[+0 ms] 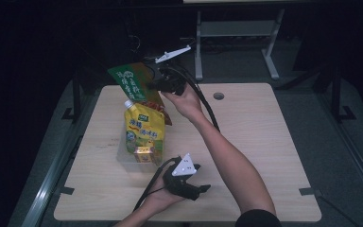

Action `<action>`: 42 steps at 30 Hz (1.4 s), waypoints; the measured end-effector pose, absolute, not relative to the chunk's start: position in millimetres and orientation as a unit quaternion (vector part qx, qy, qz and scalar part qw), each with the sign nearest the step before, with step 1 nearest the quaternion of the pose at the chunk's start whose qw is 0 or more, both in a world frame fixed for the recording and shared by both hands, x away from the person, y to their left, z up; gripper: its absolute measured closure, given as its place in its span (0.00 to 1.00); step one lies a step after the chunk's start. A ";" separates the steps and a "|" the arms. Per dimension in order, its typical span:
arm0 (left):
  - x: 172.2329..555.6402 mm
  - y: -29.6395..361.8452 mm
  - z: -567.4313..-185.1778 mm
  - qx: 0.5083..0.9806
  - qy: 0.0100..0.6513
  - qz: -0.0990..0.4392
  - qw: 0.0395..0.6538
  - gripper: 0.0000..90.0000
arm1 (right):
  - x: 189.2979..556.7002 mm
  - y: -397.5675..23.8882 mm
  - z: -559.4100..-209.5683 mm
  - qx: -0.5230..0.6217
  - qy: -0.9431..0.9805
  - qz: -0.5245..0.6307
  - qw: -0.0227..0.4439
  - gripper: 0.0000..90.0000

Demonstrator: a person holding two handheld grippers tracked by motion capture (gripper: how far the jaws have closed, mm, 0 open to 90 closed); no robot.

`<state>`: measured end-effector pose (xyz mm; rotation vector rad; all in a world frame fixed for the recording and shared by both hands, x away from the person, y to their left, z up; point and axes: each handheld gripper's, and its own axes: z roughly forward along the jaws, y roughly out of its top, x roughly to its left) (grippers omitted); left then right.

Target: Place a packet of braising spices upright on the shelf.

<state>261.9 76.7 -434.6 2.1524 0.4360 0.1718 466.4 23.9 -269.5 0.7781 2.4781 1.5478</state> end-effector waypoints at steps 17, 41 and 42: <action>261.3 79.3 -433.9 0.871 0.180 0.073 0.452 0.29 | 479.1 37.7 -307.5 0.279 0.824 0.492 0.036 1.00; 261.0 80.4 -433.1 0.870 0.180 0.076 0.452 0.29 | 493.5 52.1 -319.8 0.295 0.853 0.429 0.017 0.84; 261.1 80.7 -433.0 0.870 0.180 0.076 0.453 0.29 | 493.9 53.2 -320.8 0.295 0.855 0.426 0.017 0.87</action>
